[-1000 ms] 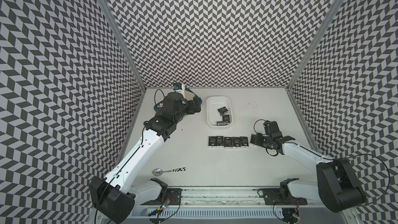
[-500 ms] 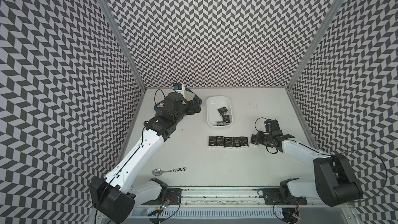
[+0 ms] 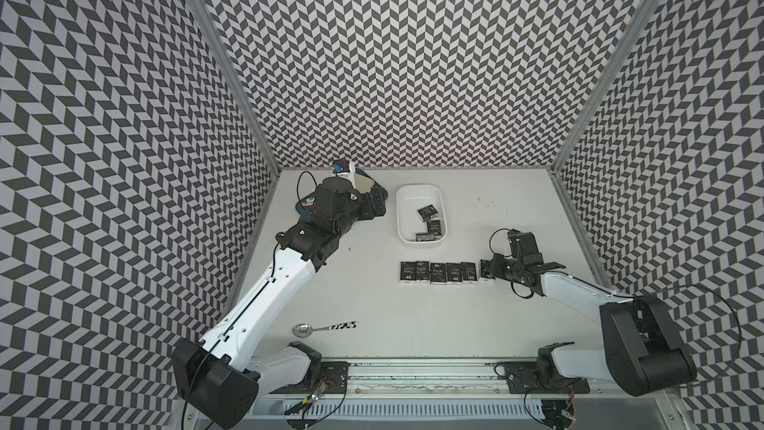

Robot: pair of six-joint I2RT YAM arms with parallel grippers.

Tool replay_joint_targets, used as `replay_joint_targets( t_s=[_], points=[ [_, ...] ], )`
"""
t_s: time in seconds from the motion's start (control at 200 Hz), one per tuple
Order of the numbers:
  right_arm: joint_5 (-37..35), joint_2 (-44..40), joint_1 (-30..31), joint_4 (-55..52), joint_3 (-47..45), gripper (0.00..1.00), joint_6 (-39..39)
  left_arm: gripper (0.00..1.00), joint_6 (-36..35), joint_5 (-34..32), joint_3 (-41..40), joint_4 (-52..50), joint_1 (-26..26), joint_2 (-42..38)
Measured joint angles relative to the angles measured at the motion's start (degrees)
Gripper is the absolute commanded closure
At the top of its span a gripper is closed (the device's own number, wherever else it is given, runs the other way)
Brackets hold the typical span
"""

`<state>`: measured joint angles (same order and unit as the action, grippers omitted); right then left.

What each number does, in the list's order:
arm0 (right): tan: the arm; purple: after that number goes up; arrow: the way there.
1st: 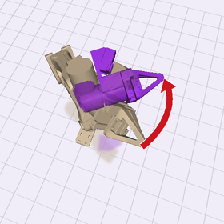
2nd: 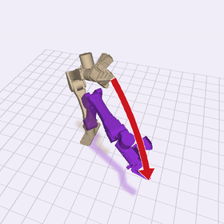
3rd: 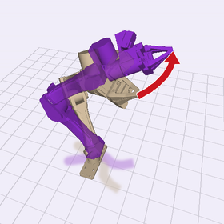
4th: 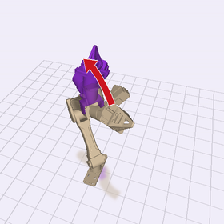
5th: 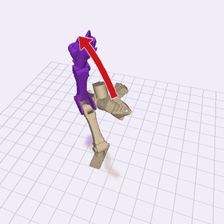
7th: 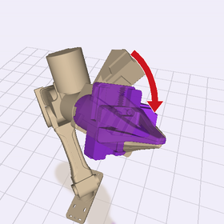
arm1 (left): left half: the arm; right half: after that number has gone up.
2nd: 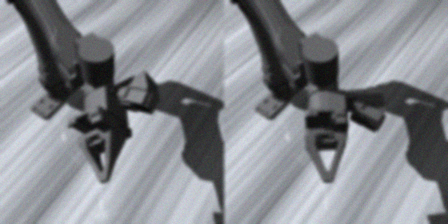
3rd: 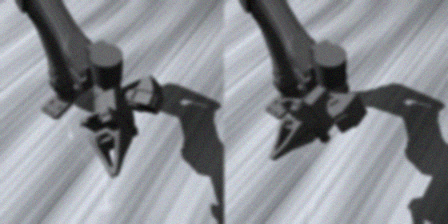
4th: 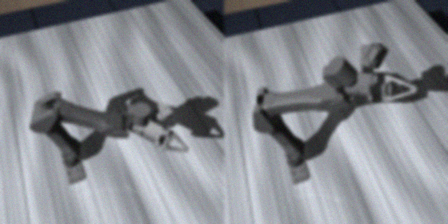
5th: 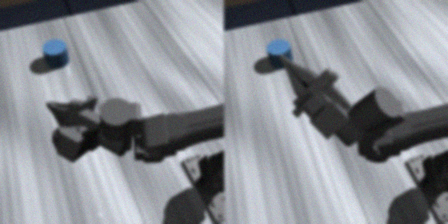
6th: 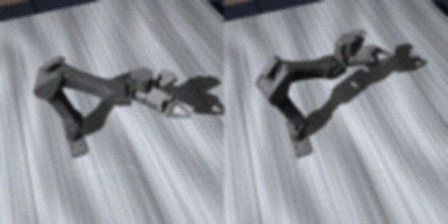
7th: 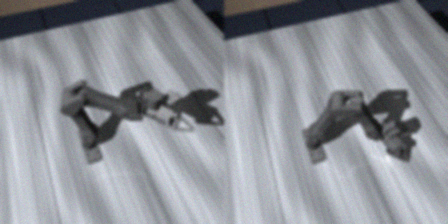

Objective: Take the pocket tissues out of the storage box
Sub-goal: Place the pocket tissues at the center of the board.

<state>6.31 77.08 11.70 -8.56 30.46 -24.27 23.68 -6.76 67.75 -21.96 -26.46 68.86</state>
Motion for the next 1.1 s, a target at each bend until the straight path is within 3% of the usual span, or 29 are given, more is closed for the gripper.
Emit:
replay_joint_targets(
  t_s=[0.646, 0.801, 0.896, 1.097],
  points=[
    [0.8, 2.9, 6.6, 3.4, 0.8, 0.79, -1.7, 0.01, 0.0, -1.3, 2.0, -0.9, -0.9, 1.3],
    [0.9, 4.3, 8.8, 3.8, 1.9, 0.74, -3.0, 0.01, 0.0, -1.5, 2.0, -0.9, -0.9, 1.3],
    [0.5, 4.5, 9.1, 2.4, 2.8, 0.65, -3.1, 0.01, -0.1, -1.6, 2.0, -0.9, -0.9, 1.3],
    [-4.8, 3.0, 9.1, -5.0, 7.4, 0.55, -2.3, 0.01, -0.1, -1.9, 2.0, -0.9, -0.9, 1.2]
  ],
)
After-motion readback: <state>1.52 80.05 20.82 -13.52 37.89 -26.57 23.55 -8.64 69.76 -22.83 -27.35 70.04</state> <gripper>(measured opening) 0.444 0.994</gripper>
